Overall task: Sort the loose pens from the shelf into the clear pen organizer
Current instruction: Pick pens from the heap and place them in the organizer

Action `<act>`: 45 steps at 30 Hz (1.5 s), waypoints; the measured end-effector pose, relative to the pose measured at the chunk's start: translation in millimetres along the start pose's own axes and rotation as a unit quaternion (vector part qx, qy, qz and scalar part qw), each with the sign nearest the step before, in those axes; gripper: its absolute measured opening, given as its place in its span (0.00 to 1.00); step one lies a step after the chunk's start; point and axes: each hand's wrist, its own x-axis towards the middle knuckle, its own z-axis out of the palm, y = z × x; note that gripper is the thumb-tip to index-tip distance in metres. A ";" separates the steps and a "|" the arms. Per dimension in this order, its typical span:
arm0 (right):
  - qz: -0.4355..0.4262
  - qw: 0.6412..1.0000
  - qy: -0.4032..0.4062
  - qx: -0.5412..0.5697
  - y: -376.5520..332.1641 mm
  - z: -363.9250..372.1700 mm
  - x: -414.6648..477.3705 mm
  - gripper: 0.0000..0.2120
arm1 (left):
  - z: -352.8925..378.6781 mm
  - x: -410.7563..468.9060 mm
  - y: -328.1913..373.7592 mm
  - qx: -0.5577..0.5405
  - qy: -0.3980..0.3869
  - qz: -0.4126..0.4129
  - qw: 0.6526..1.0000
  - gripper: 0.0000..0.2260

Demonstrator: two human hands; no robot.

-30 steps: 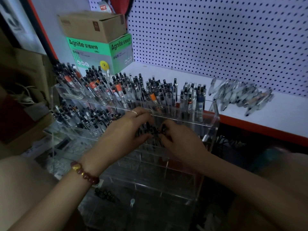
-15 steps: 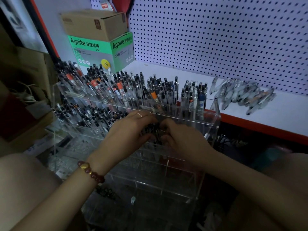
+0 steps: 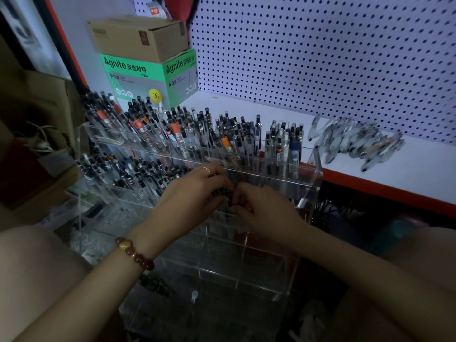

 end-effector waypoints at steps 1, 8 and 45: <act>-0.007 1.000 0.002 -0.015 0.1 -2.7 -0.7 0.06 | -2.1 0.4 0.1 -0.006 0.006 0.005 1.000 0.08; -0.127 0.987 0.026 0.095 -5.1 -68.3 1.9 0.09 | -45.8 31.8 9.9 -0.045 0.091 0.054 0.993 0.10; 0.252 0.949 0.171 -0.080 188.8 -104.2 126.9 0.02 | 2.6 219.0 -11.7 -0.285 0.016 -0.105 0.953 0.07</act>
